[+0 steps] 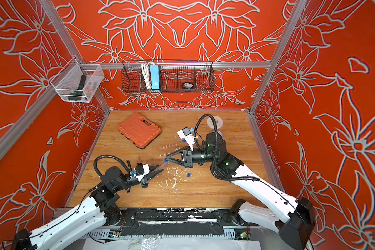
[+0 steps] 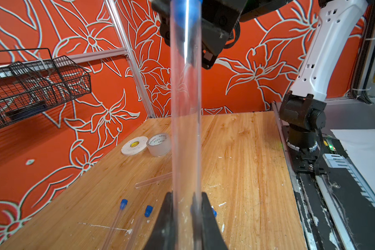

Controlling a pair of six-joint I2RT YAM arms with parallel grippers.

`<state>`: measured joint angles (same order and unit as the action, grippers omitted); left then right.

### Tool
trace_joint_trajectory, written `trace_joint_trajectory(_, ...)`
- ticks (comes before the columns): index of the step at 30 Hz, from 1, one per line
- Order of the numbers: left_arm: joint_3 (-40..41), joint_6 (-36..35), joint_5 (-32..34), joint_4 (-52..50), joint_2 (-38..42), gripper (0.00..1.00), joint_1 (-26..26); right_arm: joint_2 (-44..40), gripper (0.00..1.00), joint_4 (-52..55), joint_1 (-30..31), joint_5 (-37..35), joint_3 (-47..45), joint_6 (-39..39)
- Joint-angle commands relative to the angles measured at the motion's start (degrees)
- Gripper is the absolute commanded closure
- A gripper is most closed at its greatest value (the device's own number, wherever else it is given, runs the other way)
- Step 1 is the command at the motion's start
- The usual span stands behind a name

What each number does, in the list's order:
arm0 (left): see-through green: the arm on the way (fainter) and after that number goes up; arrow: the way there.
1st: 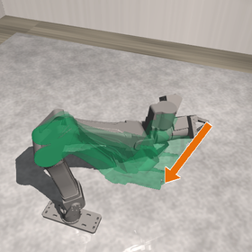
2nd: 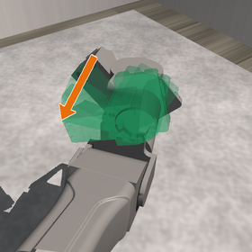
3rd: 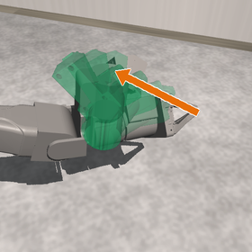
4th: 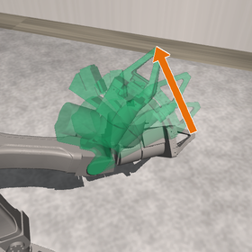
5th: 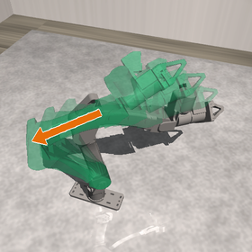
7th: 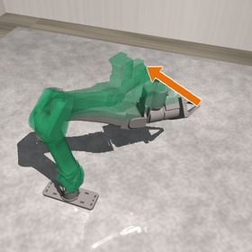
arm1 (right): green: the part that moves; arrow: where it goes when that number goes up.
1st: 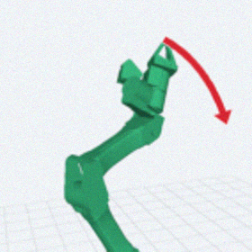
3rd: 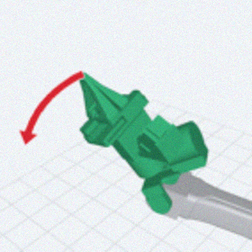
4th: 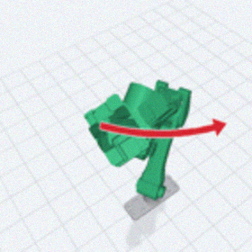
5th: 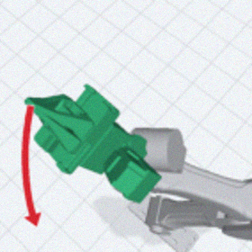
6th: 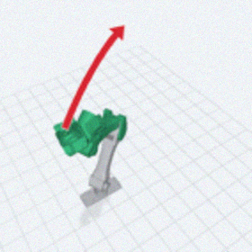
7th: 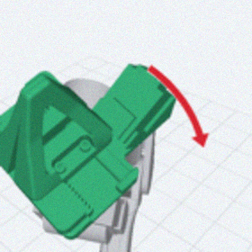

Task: Insert stoppers into test tubes
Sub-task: Insert the stopper into the test tube.

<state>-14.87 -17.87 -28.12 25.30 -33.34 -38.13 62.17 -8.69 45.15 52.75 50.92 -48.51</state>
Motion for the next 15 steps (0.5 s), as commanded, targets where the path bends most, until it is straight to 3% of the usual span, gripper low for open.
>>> trace_joint_trajectory(1, -7.9, -0.1, -6.8, 22.1, 1.8, 1.0, -1.2, 6.9, 0.83, 19.7, 1.2, -6.0, -5.9, 3.4)
trace_joint_trajectory(15, -8.6, 0.9, -7.1, 23.3, 2.2, 1.0, -1.2, 8.4, 0.85, 21.8, 1.2, -8.5, -7.1, 5.4)
